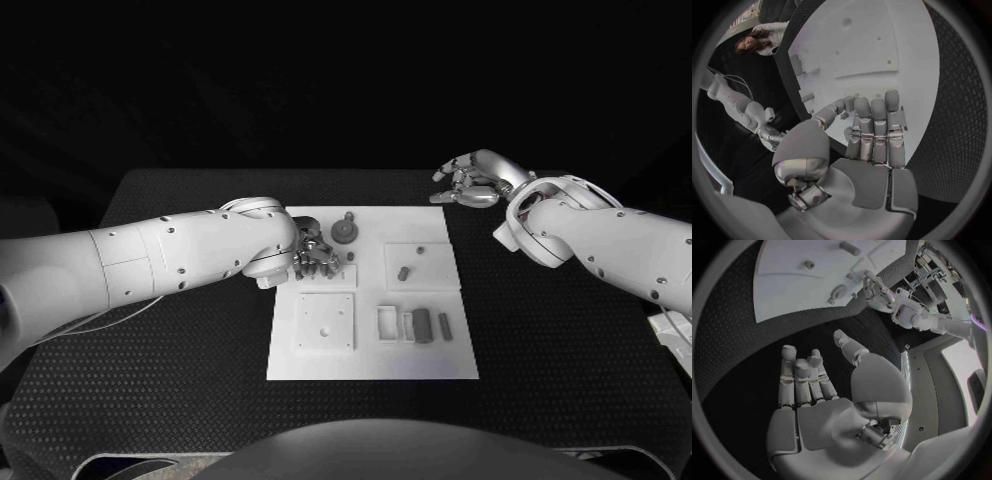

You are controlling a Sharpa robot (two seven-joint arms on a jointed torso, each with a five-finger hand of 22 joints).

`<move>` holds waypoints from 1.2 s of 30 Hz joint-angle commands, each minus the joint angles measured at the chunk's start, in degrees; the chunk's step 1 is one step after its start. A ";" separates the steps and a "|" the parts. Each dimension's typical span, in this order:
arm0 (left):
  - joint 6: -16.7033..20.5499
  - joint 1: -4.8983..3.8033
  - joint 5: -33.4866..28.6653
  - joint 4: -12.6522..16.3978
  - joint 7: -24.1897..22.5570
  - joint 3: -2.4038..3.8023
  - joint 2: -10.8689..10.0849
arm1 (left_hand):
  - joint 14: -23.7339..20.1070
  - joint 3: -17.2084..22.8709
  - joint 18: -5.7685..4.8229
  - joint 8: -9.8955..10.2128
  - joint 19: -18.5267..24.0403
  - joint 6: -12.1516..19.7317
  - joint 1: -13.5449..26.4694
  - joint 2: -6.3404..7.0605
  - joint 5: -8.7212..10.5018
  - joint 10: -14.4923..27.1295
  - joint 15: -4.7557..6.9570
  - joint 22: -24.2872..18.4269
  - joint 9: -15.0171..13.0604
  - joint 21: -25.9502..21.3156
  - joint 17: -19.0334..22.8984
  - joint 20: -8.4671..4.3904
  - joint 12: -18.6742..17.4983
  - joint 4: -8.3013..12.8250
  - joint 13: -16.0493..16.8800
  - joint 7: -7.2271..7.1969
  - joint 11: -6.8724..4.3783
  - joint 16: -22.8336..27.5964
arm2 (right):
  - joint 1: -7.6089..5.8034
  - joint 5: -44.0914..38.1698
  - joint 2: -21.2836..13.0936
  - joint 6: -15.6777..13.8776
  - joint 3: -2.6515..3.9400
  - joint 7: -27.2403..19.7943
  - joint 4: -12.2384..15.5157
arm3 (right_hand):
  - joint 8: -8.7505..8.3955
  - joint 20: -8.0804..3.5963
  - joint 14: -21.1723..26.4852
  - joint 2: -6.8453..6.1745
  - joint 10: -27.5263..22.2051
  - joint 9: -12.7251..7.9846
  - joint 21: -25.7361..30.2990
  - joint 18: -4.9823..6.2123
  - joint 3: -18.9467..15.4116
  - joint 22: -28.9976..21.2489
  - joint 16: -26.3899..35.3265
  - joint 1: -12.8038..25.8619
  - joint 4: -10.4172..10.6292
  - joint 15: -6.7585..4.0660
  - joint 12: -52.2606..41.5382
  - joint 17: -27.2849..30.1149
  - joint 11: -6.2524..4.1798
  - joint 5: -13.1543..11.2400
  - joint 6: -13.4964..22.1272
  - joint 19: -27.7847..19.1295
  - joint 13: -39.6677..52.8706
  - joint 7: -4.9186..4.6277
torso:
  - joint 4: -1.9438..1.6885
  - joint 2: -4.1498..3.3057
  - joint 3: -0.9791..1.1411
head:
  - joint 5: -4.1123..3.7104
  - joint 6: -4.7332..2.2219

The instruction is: Assemble the parts on the task board

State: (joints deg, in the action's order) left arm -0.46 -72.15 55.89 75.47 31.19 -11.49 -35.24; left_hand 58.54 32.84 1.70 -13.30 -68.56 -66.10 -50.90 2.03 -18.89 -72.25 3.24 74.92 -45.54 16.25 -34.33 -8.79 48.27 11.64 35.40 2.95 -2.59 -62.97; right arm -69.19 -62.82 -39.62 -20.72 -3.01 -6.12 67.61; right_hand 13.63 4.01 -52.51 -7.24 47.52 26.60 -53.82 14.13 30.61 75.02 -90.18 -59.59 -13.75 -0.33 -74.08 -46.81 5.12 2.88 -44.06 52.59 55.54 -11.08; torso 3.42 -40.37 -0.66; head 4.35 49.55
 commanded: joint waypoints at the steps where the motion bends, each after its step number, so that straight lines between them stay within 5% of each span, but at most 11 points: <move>1: -0.80 -0.04 0.72 -0.02 0.12 0.01 0.18 | -0.34 5.12 0.67 -0.02 0.47 0.39 -3.11 -3.70 0.46 -0.40 -0.08 1.37 -1.53 0.37 0.05 -0.02 0.21 4.83 -0.05 -0.07 -0.70 -0.27 | 0.05 -0.09 0.05 0.63 0.01 -0.34 0.01 | 0.29 0.04 0.10 0.02 -0.32 -0.08 0.26 0.87 -0.10 0.80 -0.29 0.45 0.38 -0.48 -0.23 0.08 0.07 -0.01 0.02 -0.23 -0.06 -0.43 | 0.00 0.00 -0.03 | -0.02 0.01; 36: -1.38 0.07 0.40 -0.33 0.46 -0.13 0.62 | -0.37 5.17 0.68 0.39 0.62 0.84 -3.22 -4.09 2.86 -0.24 -0.08 1.34 -1.52 0.65 0.16 -0.03 0.47 4.84 0.00 0.07 -0.59 -0.42 | 0.24 -0.07 0.12 0.68 0.01 -0.36 -0.08 | 0.32 0.04 0.13 0.00 -0.36 -0.12 0.26 0.87 -0.10 0.81 -0.34 0.46 0.46 -0.47 -0.31 0.13 0.08 -0.01 0.05 -0.23 -0.17 -0.43 | -0.02 0.00 0.01 | 0.10 0.45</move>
State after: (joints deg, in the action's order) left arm -0.91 -72.10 56.14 75.12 31.53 -11.62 -34.71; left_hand 58.53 32.84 1.74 -12.56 -68.27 -65.73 -50.68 1.80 -16.32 -72.29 3.24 74.92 -45.56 16.69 -34.25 -8.90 48.49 11.66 35.38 3.03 -2.56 -63.19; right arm -69.02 -62.82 -39.56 -20.67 -3.01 -6.13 67.54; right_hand 13.63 4.02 -52.29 -7.24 47.52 26.57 -53.82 14.43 30.45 75.02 -90.18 -59.59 -13.59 -0.41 -74.08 -46.76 5.12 2.88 -44.03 52.59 55.43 -10.87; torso 3.45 -40.37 -0.65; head 4.32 49.98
